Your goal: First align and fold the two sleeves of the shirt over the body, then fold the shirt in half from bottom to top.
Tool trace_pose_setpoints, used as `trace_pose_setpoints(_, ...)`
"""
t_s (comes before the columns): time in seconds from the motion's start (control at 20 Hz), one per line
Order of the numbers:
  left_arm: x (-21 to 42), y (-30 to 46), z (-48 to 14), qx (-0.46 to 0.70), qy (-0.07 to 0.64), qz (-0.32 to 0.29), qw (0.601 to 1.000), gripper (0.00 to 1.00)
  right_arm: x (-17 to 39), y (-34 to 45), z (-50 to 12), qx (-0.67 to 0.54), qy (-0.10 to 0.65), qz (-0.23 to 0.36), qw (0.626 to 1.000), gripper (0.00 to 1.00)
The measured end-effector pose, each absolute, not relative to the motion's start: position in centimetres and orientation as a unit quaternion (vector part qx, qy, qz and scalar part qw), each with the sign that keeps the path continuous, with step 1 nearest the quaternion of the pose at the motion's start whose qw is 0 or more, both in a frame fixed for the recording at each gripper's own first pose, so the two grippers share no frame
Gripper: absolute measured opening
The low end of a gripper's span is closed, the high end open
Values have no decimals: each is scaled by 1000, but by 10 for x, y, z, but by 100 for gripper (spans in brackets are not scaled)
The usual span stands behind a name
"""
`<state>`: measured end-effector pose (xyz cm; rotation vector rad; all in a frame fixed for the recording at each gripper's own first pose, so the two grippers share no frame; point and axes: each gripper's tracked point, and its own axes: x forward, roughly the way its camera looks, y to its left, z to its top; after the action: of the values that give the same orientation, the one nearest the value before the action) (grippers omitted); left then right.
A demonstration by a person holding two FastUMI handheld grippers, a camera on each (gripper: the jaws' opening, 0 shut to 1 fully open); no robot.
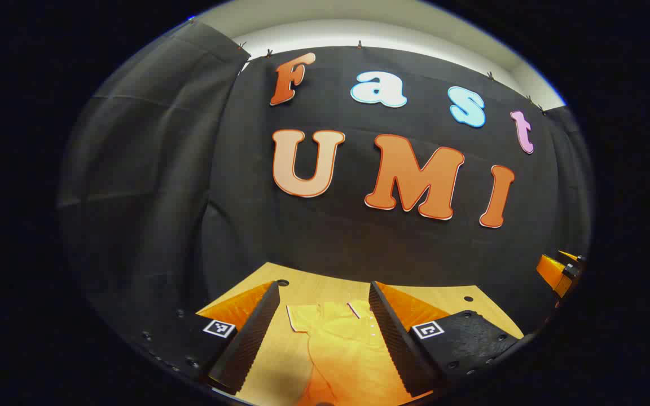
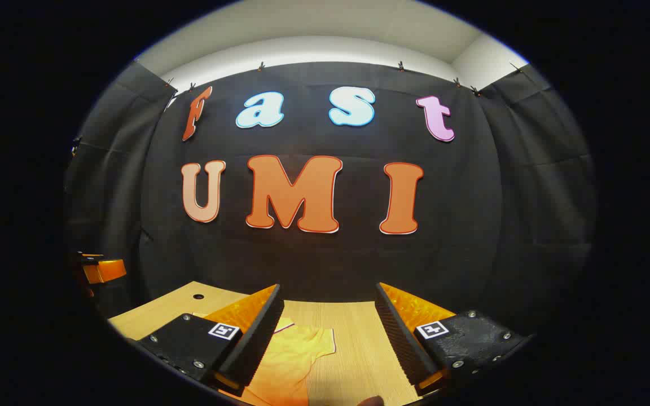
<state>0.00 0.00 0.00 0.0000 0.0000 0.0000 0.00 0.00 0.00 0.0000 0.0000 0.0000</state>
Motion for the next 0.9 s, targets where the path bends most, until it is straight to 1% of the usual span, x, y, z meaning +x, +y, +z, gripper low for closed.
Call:
trace_pose_setpoints(0.1,6,-6,-9,3,12,2,1000,98,4,-1,-11,-3,11,3,1000,98)
trace_pose_setpoints(0.25,8,-7,-5,14,8,3,1000,98,6,-3,-22,-6,24,11,1000,98)
trace_pose_setpoints(0.45,6,-13,3,38,-1,1,999,98,11,-9,-19,12,26,8,1000,98)
trace_pose_setpoints(0.65,3,-21,4,60,-9,-4,998,98,14,-13,-23,-1,29,8,1000,98)
trace_pose_setpoints(0.9,3,-24,9,60,-16,2,998,98,29,-19,-63,-35,79,4,996,98)
